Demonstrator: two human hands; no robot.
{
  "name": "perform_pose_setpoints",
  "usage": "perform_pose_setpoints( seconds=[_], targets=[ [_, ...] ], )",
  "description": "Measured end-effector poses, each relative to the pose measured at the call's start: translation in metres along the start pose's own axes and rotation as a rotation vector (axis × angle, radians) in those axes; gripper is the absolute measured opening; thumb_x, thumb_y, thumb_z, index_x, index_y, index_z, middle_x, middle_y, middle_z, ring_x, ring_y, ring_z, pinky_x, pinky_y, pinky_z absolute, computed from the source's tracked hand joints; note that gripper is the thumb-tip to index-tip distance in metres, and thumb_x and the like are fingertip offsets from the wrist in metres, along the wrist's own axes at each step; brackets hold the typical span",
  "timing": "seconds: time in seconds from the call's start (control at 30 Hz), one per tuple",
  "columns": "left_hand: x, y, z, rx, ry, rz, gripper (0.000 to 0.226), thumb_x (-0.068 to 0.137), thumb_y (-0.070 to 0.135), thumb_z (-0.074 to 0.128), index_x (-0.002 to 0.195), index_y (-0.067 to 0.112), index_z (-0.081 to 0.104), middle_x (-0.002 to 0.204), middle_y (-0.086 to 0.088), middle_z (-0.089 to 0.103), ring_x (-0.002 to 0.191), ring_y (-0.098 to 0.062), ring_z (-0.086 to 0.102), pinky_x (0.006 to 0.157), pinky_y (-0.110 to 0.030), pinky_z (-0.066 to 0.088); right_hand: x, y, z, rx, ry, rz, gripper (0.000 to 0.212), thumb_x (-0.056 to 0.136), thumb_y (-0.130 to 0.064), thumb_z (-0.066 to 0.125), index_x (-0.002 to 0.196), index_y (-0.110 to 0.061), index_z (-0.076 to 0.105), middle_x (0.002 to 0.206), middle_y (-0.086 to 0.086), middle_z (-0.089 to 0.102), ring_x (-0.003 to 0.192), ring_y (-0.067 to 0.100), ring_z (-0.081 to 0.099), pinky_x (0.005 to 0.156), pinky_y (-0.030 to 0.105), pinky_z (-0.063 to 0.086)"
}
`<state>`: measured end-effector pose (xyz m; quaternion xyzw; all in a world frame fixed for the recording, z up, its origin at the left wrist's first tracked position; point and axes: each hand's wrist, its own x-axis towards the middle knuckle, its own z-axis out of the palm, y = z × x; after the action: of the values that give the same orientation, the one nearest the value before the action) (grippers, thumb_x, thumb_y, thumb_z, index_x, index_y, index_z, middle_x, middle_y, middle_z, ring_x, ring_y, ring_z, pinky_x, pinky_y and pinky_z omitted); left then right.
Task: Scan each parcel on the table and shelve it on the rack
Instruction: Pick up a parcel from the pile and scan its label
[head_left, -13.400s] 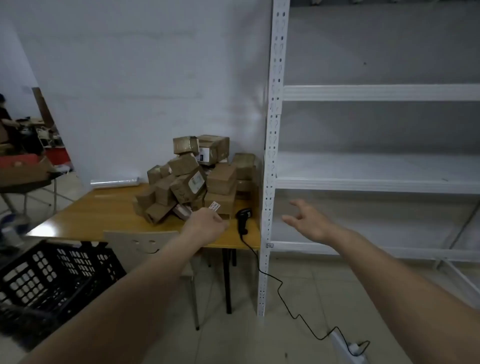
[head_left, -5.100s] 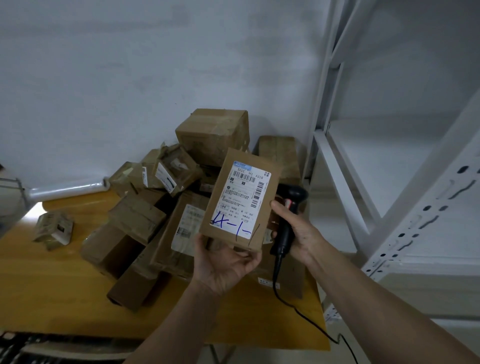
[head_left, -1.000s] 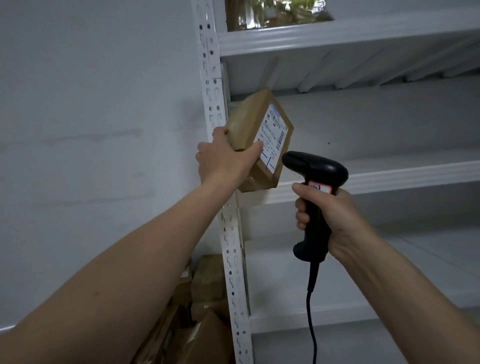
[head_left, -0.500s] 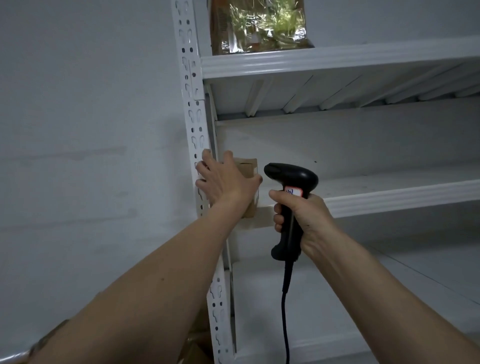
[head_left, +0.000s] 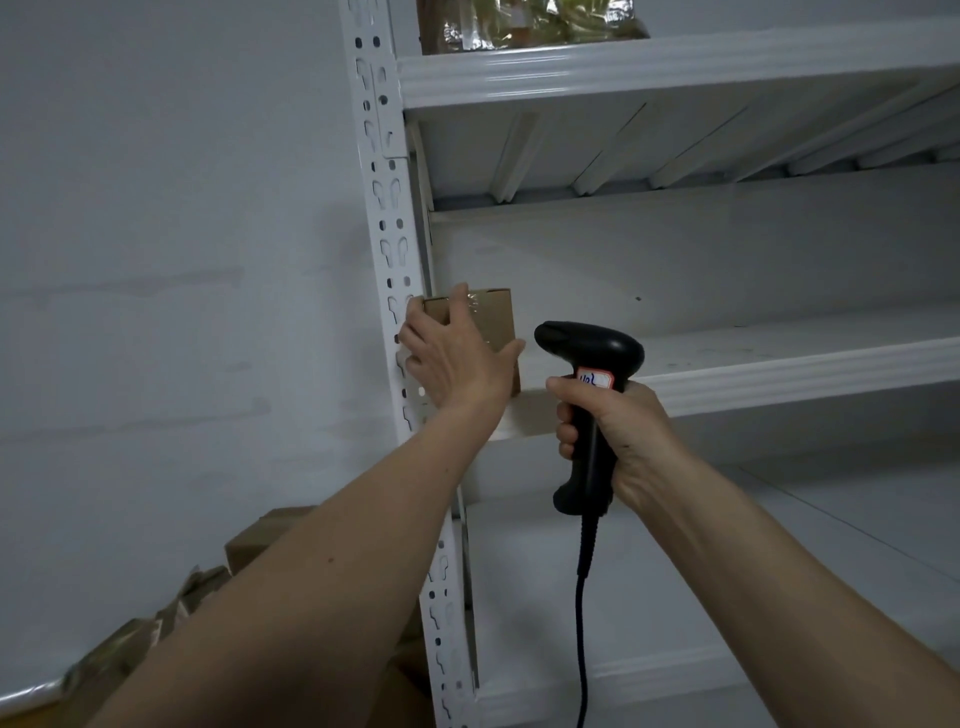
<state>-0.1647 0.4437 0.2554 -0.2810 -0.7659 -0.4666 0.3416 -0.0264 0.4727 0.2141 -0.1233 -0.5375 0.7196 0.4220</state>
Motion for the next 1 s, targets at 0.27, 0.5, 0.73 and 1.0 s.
perform_pose_setpoints(
  seconds=[0.27, 0.5, 0.73, 1.0],
  targets=[
    [-0.002, -0.006, 0.006, 0.066, 0.0, 0.043, 0.096, 0.071, 0.056, 0.077, 0.15, 0.038, 0.024, 0.153, -0.014, 0.017, 0.137, -0.032, 0.02, 0.108, -0.046, 0.028, 0.002, 0.006, -0.001, -0.016, 0.008, 0.016, 0.014, 0.081, -0.008, 0.073, 0.088, -0.005, 0.061, 0.053, 0.004, 0.059, 0.041, 0.015, 0.052, 0.043, 0.024, 0.046],
    [-0.033, -0.04, -0.019, -0.18, -0.031, -0.002, 0.091, 0.074, 0.037, 0.08, 0.148, 0.035, 0.027, 0.147, -0.007, 0.023, 0.132, -0.026, 0.025, 0.107, -0.038, 0.034, -0.014, 0.019, 0.011, -0.022, -0.062, 0.014, 0.013, 0.081, -0.008, 0.073, 0.086, -0.006, 0.062, 0.054, 0.004, 0.058, 0.043, 0.015, 0.052, 0.044, 0.024, 0.046],
    [-0.094, -0.122, -0.05, -0.262, -0.127, -0.173, 0.082, 0.081, 0.036, 0.075, 0.148, 0.036, 0.028, 0.14, -0.004, 0.03, 0.126, -0.019, 0.027, 0.094, -0.025, 0.028, -0.048, 0.07, 0.037, -0.054, -0.16, 0.111, 0.012, 0.081, -0.008, 0.073, 0.078, -0.009, 0.062, 0.057, 0.005, 0.055, 0.044, 0.015, 0.049, 0.045, 0.024, 0.044],
    [-0.154, -0.21, -0.078, -0.154, -0.262, -0.37, 0.065, 0.083, 0.028, 0.073, 0.141, 0.027, 0.042, 0.135, -0.006, 0.042, 0.125, -0.021, 0.038, 0.096, -0.029, 0.036, -0.088, 0.162, 0.053, -0.044, -0.197, 0.39, 0.011, 0.083, -0.006, 0.071, 0.087, -0.006, 0.061, 0.061, 0.006, 0.056, 0.048, 0.016, 0.05, 0.048, 0.026, 0.046]
  ],
)
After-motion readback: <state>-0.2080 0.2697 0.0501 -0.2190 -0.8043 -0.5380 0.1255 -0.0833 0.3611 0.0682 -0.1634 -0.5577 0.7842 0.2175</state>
